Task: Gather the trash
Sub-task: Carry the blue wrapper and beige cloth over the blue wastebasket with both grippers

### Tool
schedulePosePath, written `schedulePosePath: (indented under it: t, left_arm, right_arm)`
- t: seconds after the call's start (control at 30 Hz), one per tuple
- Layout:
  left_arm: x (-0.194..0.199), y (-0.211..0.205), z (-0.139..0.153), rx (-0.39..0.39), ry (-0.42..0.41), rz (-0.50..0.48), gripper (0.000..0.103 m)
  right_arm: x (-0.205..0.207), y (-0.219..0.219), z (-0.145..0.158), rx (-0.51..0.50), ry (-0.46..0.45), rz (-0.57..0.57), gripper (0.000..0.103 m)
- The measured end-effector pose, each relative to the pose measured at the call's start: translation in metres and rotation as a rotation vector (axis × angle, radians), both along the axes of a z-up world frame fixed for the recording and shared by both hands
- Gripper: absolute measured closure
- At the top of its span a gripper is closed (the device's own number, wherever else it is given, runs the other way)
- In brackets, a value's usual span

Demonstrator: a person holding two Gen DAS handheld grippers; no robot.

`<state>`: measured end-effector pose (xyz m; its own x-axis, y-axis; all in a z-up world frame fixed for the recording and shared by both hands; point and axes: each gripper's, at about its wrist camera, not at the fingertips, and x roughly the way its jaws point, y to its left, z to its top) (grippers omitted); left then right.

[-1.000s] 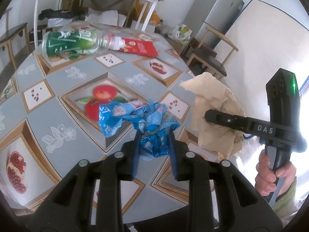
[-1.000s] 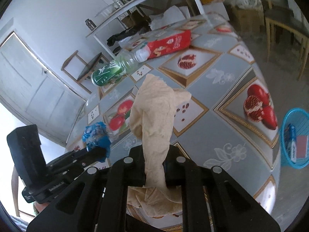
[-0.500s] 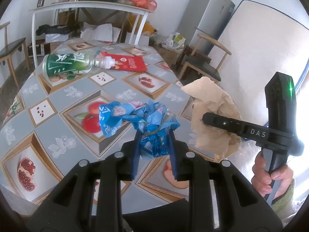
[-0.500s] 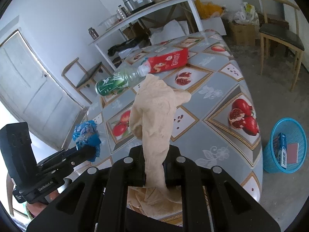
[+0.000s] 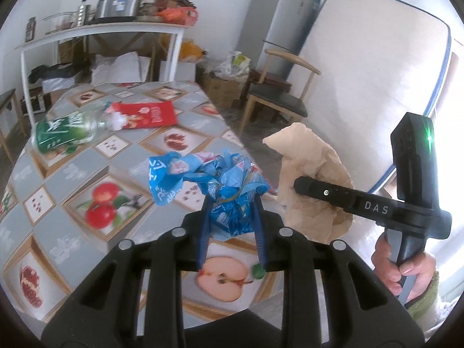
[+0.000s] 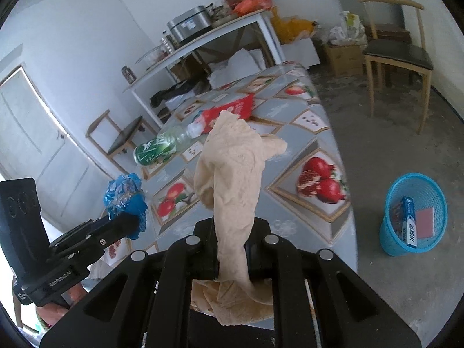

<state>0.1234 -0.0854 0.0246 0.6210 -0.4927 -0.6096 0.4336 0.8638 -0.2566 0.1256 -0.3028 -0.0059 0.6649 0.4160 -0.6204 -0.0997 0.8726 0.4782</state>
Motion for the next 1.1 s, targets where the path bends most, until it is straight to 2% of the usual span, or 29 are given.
schedulePosePath:
  t: [0.27,0.53,0.8,1.1]
  left_arm:
    - [0.012,-0.044,0.008,0.012,-0.014,-0.076,0.078]
    - [0.027,-0.095,0.007,0.032,-0.007,-0.154,0.078]
    - [0.045,-0.149,-0.008,0.053,0.041,-0.231,0.078]
    - [0.079,-0.208,-0.031,0.056,0.16,-0.361,0.078]
  right_arm:
    - [-0.011,-0.043,-0.001,0.02,-0.006,-0.084,0.091]
    - [-0.016,-0.093,-0.017,0.05,0.017,-0.172,0.091]
    - [-0.019,-0.144,-0.041,0.095,0.056,-0.262,0.091]
    - [-0.022,-0.218,-0.084,0.213,0.129,-0.419,0.091]
